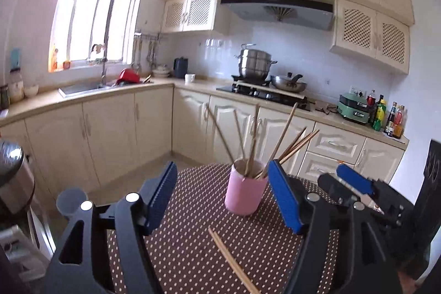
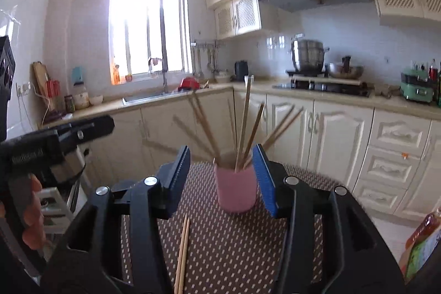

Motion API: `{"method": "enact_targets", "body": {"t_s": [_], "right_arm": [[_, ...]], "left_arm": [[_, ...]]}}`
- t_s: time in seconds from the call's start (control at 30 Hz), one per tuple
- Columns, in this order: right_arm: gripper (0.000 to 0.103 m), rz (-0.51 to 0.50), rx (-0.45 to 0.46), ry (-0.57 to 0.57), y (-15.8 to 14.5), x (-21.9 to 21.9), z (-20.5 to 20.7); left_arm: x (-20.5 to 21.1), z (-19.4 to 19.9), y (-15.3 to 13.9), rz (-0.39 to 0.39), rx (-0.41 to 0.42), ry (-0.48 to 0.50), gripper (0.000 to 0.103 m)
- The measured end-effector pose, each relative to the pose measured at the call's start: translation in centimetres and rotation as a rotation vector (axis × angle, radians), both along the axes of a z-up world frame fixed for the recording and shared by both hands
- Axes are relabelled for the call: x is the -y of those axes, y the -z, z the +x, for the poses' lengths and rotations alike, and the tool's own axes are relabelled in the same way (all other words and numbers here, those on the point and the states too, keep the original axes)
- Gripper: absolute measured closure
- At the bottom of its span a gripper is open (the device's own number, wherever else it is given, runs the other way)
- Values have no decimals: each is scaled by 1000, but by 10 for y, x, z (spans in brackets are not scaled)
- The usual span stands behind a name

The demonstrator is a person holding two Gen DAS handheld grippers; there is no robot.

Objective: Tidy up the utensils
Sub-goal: 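Move both open grippers down to the last chopsticks on the table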

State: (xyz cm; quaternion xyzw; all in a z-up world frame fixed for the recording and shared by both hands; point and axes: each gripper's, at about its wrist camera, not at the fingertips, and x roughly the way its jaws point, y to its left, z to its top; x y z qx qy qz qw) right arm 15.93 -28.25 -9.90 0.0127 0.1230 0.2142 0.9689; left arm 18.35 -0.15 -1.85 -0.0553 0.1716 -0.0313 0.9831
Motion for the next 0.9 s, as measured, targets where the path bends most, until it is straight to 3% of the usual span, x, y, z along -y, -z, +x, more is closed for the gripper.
{"method": "enact_targets", "body": {"t_s": [0.2,0.33,0.43,0.57,0.9], "right_arm": [[56,-27,-81,-7,32,-8,-1],[56,-83,-183,-12,64,-19,4],[56,-132,-279,-25,86,-30,13],[56,-198,-413,-60,112,-47,31],[56,-249,-548,-98,139,-70,56]], "left_arm": [[-11,5,33,-35,-86,-26,36],[-14,11,58,-25,-142,-39,36],[-17,24,80,-27,-223,-21,36],[-27,45,115,-85,-360,0,36],[-48,62,150,-135,-441,-16,36]]}}
